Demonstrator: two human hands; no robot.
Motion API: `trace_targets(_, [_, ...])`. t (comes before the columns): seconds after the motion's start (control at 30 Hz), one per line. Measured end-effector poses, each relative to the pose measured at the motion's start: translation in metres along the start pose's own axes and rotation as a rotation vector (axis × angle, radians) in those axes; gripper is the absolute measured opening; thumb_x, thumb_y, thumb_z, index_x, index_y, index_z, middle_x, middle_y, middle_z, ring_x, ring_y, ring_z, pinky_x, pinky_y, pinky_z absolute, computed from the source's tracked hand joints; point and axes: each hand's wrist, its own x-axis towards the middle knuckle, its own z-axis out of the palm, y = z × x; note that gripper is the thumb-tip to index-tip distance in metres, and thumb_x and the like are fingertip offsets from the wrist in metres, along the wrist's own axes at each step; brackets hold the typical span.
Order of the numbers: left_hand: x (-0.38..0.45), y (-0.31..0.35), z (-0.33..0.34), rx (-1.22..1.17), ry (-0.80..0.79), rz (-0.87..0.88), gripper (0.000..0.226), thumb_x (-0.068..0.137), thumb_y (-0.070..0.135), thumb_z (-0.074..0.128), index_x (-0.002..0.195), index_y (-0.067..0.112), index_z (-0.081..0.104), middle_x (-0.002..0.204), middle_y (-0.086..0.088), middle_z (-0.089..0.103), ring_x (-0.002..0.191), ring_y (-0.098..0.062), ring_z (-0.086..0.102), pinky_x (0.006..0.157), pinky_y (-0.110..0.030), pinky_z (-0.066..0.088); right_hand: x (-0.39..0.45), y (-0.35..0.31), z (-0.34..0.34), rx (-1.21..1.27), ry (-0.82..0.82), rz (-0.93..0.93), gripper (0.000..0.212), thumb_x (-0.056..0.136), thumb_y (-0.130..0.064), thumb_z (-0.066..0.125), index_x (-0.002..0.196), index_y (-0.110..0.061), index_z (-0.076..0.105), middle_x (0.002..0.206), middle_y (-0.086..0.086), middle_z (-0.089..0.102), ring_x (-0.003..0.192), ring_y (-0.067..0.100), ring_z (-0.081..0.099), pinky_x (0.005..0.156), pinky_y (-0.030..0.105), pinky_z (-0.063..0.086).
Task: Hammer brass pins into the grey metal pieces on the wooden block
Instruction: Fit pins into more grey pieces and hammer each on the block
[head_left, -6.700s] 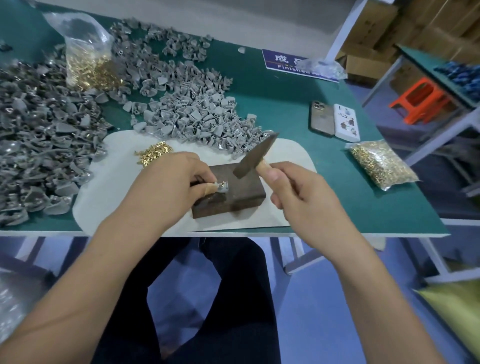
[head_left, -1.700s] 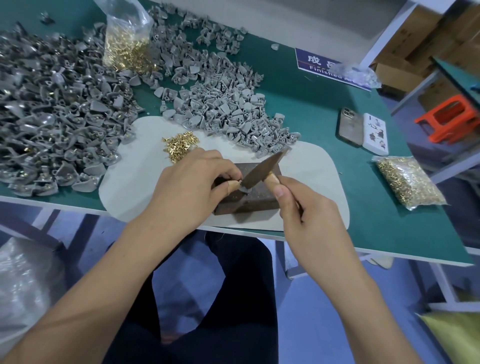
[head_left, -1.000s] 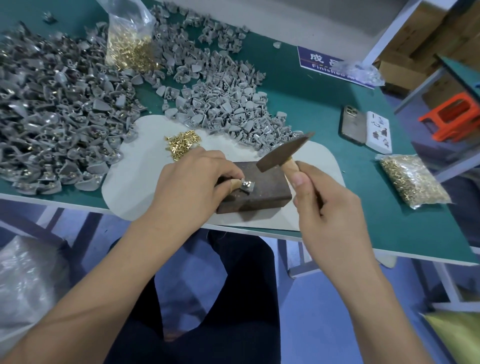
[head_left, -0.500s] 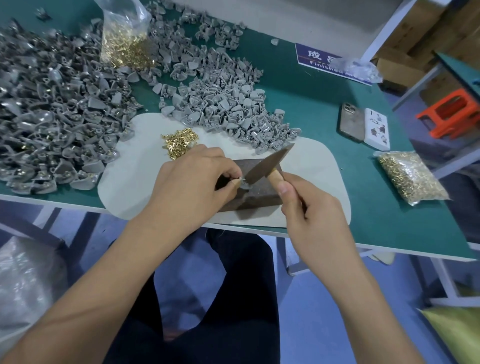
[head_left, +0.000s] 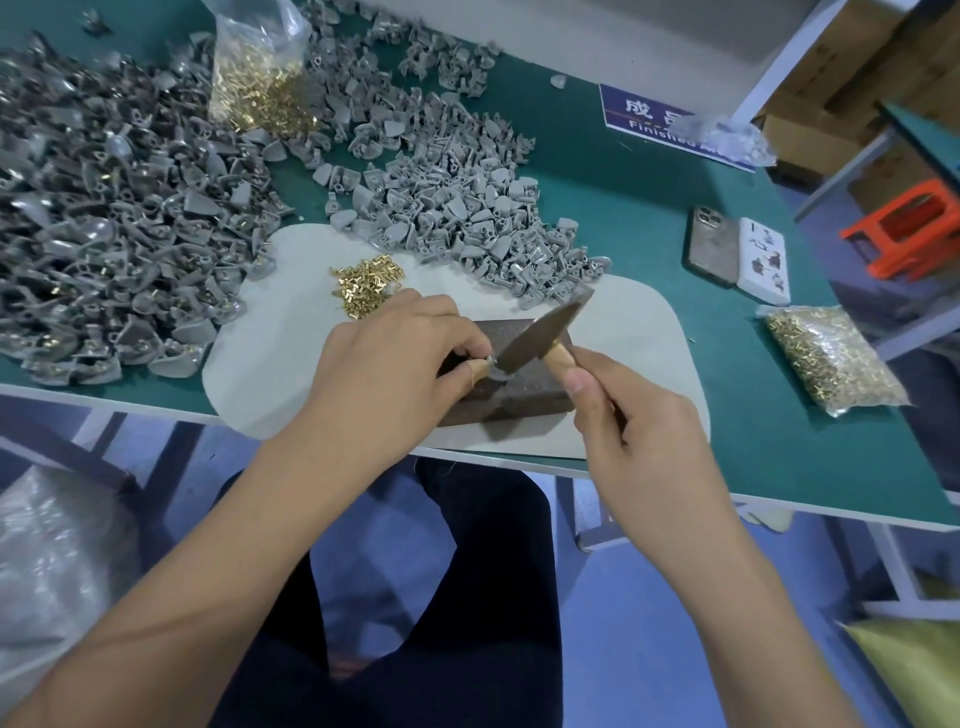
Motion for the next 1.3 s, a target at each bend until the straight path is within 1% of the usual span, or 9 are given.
trace_targets(0.27, [0.003,-0.001,-0.003,-0.006,-0.028,-0.004,0.009,0.092,0.049,0.064,0.096,0.044,0.07,0.089,0.02,0.059,0.098,-0.005,0.048,0.061,-0.029,0.035,0.006,-0.009,-0.019,0.02,0.089,-0.027,0.028,0.107,-0.051,0.039,0.116,-0.043,0.064,0.068,-0.004,0.049,0.058,0.015,0.041,0.053,0.029,0.038])
trace_targets(0.4, [0.005,-0.001,-0.004,0.0,-0.038,-0.012,0.01,0.092,0.049,0.064,0.097,0.045,0.071,0.09,0.019,0.059,0.101,-0.008,0.051,0.065,-0.029,0.036,0.002,-0.005,-0.004,-0.034,-0.011,0.022,0.042,0.103,-0.053,0.039,0.133,-0.04,0.063,0.06,-0.034,0.049,0.056,0.002,0.044,0.052,0.016,0.032])
trace_targets(0.47, [0.005,-0.001,-0.004,0.004,-0.036,-0.016,0.01,0.092,0.049,0.064,0.098,0.045,0.071,0.092,0.018,0.061,0.102,-0.009,0.052,0.067,-0.03,0.038,0.002,-0.004,-0.002,-0.063,-0.022,0.009,0.04,0.103,-0.053,0.039,0.134,-0.04,0.061,0.062,-0.038,0.049,0.057,0.0,0.045,0.052,0.016,0.031])
trace_targets(0.63, [0.003,-0.001,-0.004,0.002,-0.039,0.005,0.012,0.092,0.047,0.064,0.102,0.044,0.071,0.093,0.018,0.06,0.103,-0.011,0.051,0.066,-0.031,0.039,0.005,-0.004,-0.006,-0.06,-0.026,0.003,0.036,0.105,-0.052,0.039,0.131,-0.042,0.061,0.065,-0.033,0.052,0.059,0.005,0.044,0.054,0.024,0.035])
trace_targets(0.8, [0.0,-0.002,-0.004,-0.01,-0.049,0.036,0.014,0.091,0.051,0.065,0.102,0.043,0.068,0.093,0.019,0.059,0.101,-0.009,0.048,0.067,-0.032,0.042,0.005,-0.003,-0.005,-0.052,-0.015,0.006,0.041,0.102,-0.055,0.035,0.13,-0.041,0.062,0.065,-0.032,0.052,0.06,0.003,0.045,0.054,0.018,0.038])
trace_targets(0.97, [0.001,0.0,0.0,-0.038,-0.003,-0.013,0.008,0.092,0.047,0.065,0.095,0.043,0.07,0.089,0.019,0.059,0.098,-0.009,0.049,0.064,-0.031,0.039,0.009,-0.002,-0.01,-0.008,-0.033,-0.001,0.025,0.105,-0.048,0.041,0.11,-0.043,0.066,0.071,-0.005,0.055,0.065,0.018,0.044,0.061,0.037,0.044])
trace_targets(1.13, [0.002,-0.001,0.0,-0.022,-0.004,-0.021,0.008,0.092,0.049,0.064,0.096,0.045,0.07,0.091,0.018,0.061,0.099,-0.009,0.05,0.065,-0.031,0.04,0.008,-0.004,-0.018,0.069,0.07,-0.064,0.025,0.107,-0.047,0.039,0.098,-0.05,0.062,0.068,0.002,0.044,0.058,0.015,0.035,0.052,0.027,0.033])
trace_targets(1.2, [0.002,-0.002,0.001,-0.014,0.002,-0.021,0.007,0.092,0.049,0.066,0.096,0.046,0.071,0.091,0.018,0.062,0.099,-0.01,0.05,0.064,-0.031,0.04,0.005,-0.005,-0.012,0.076,0.079,-0.068,0.024,0.108,-0.045,0.04,0.104,-0.052,0.063,0.066,-0.004,0.045,0.058,0.013,0.036,0.051,0.021,0.031])
trace_targets(1.3, [0.001,-0.003,0.003,-0.016,0.017,-0.017,0.008,0.091,0.046,0.069,0.098,0.045,0.072,0.091,0.019,0.062,0.099,-0.012,0.051,0.062,-0.03,0.039,0.002,-0.005,0.002,0.037,0.001,-0.02,0.029,0.107,-0.044,0.04,0.12,-0.04,0.066,0.061,-0.013,0.047,0.055,0.011,0.036,0.05,0.018,0.031])
